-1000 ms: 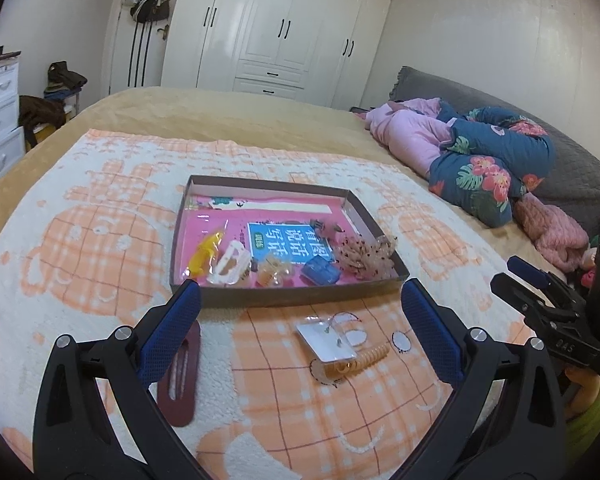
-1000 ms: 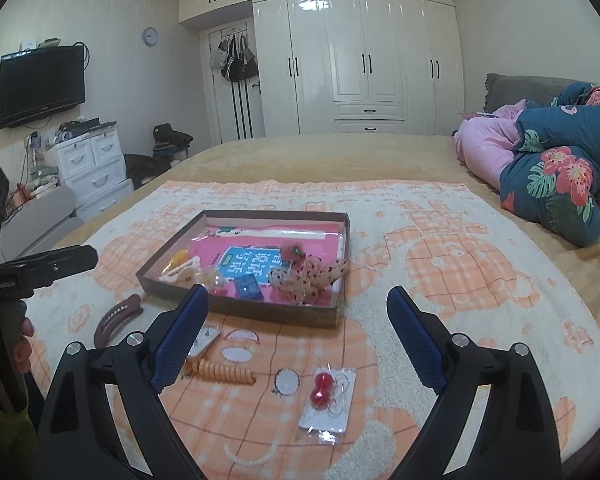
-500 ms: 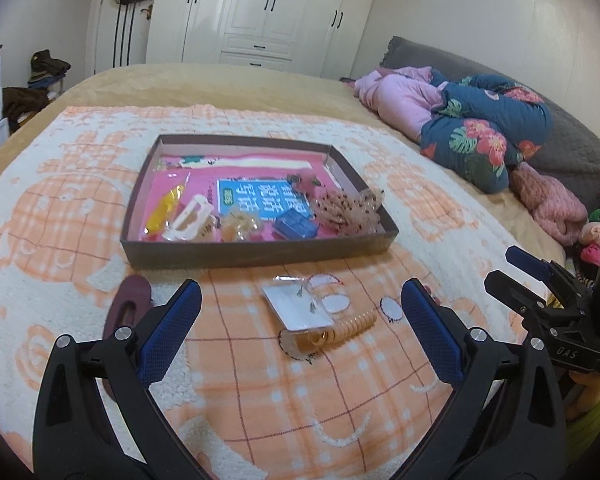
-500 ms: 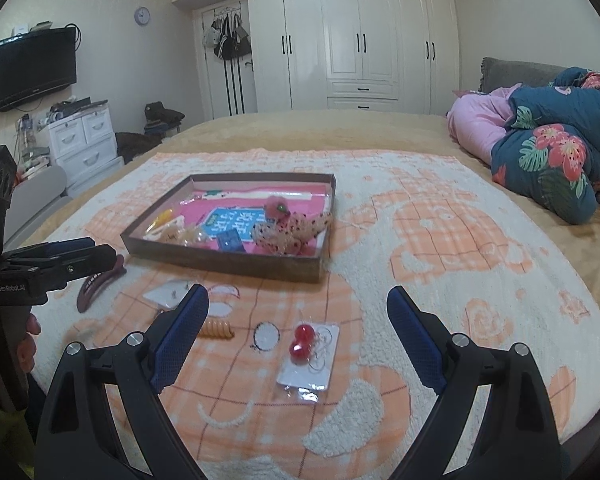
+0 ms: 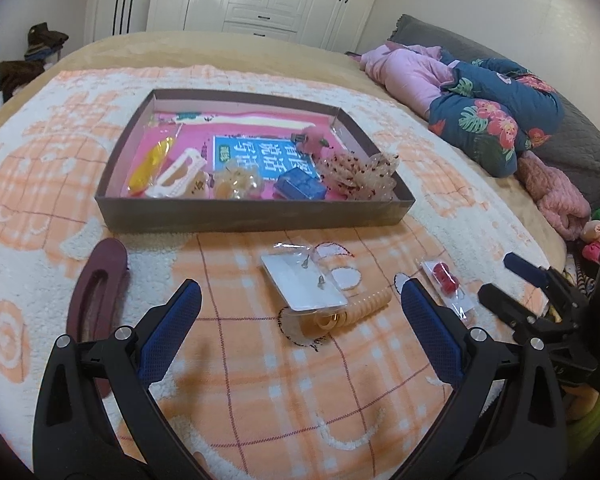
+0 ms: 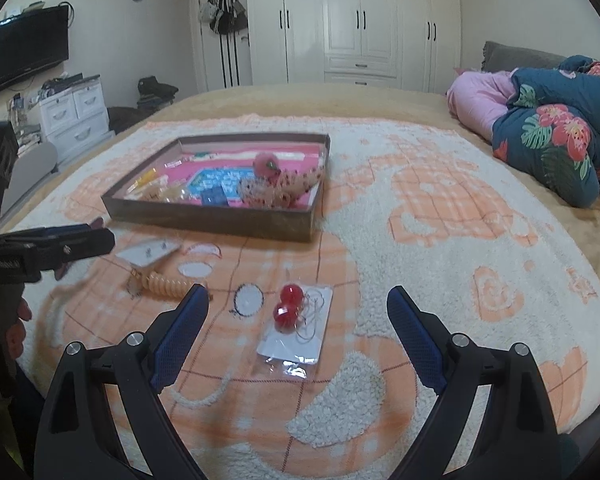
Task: Organize jewelry
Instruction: 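Move left tool to the white earring card while right tool approaches the red bead earrings, then grasp the white earring card with left tool while right tool grasps the red bead earring card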
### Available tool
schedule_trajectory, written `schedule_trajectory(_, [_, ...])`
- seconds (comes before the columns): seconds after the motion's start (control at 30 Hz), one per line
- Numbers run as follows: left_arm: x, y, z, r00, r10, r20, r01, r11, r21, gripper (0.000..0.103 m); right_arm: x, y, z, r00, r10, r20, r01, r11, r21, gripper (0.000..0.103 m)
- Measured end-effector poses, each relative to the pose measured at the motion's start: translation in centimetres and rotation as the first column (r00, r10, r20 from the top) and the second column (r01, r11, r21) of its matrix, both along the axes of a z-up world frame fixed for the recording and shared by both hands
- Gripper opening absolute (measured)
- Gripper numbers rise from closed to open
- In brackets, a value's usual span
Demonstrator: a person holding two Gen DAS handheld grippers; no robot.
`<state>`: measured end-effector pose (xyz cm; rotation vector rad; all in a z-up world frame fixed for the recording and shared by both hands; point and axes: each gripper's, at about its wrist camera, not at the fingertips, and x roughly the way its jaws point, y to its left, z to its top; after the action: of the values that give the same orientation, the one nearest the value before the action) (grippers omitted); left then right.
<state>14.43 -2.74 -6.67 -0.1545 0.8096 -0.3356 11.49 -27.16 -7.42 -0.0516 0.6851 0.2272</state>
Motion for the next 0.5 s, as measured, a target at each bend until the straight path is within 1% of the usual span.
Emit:
schedule_trajectory(0.43, [2.7, -1.2, -2.1, 0.996, -0.021, -0.088, 0.019, 1.000, -0.022, 0.091, 2.1, 0.1, -3.6, 0.995, -0.013, -0.100, 0.013, 1.000, -0.001, 0.088])
schedule_trajectory(0.47, [2.9, -1.4, -2.2, 0.996, -0.021, -0.091, 0.019, 1.000, -0.020, 0.091, 2.2, 0.2, -4.0, 0.994, -0.009, -0.111, 0.007, 1.000, -0.013, 0.088])
schedule_trajectory(0.5, [3.2, -1.5, -2.3, 0.995, -0.023, -0.094, 0.021, 1.000, -0.015, 0.088, 2.2, 0.3, -4.3, 0.993, -0.005, -0.117, 0.002, 1.000, -0.027, 0.085])
